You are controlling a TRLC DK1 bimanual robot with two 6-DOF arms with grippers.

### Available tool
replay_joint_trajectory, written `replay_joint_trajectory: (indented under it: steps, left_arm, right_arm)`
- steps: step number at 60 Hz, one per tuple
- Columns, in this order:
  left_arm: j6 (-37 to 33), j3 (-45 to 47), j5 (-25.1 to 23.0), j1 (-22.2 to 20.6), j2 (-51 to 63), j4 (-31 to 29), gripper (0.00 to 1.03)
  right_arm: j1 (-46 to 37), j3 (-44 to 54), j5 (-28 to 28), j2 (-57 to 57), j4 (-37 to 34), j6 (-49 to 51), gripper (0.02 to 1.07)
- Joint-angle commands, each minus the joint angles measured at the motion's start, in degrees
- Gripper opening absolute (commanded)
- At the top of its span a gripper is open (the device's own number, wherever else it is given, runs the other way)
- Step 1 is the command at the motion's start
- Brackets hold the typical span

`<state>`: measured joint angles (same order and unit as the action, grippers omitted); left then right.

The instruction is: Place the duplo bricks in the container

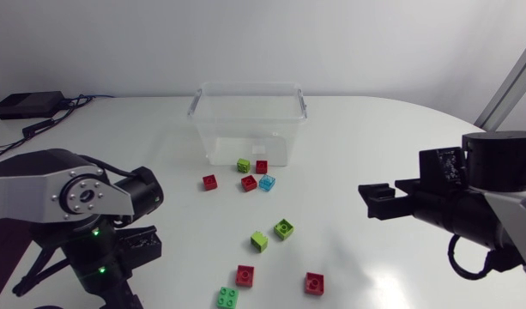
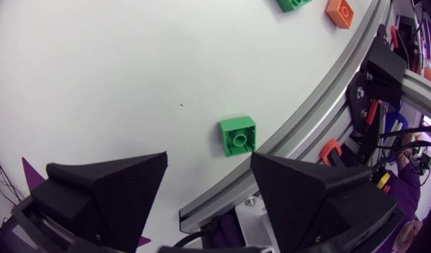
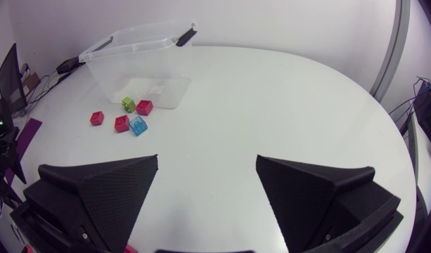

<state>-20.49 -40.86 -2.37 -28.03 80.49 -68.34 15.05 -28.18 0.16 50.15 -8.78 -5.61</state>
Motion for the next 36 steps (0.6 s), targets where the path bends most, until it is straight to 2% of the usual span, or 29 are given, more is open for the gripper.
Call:
replay_joint_trajectory:
  steps: [1, 9, 20, 36]
  left_arm:
    - [-0.16, -3.52, -0.35, -0.62, 2.74, -2.24, 0.81]
    - [0.01, -5.9, -0.88, -1.76, 5.91, -3.91, 0.81]
    - [0.89, -7.13, -4.84, -5.02, 12.15, -3.47, 0.82]
    - [2.82, -5.02, -4.84, -8.53, 16.63, -1.36, 0.82]
  right_arm:
    - [1.12, -1.17, 0.63, 1.35, 1.22, -2.3, 1.03]
    - [2.0, -0.91, 0.89, 1.79, 2.01, -3.01, 1.03]
    - [2.09, -0.2, 0.89, 2.85, 2.97, -3.18, 1.03]
    - [2.09, 0.41, 0.8, 2.85, 4.21, -3.09, 1.03]
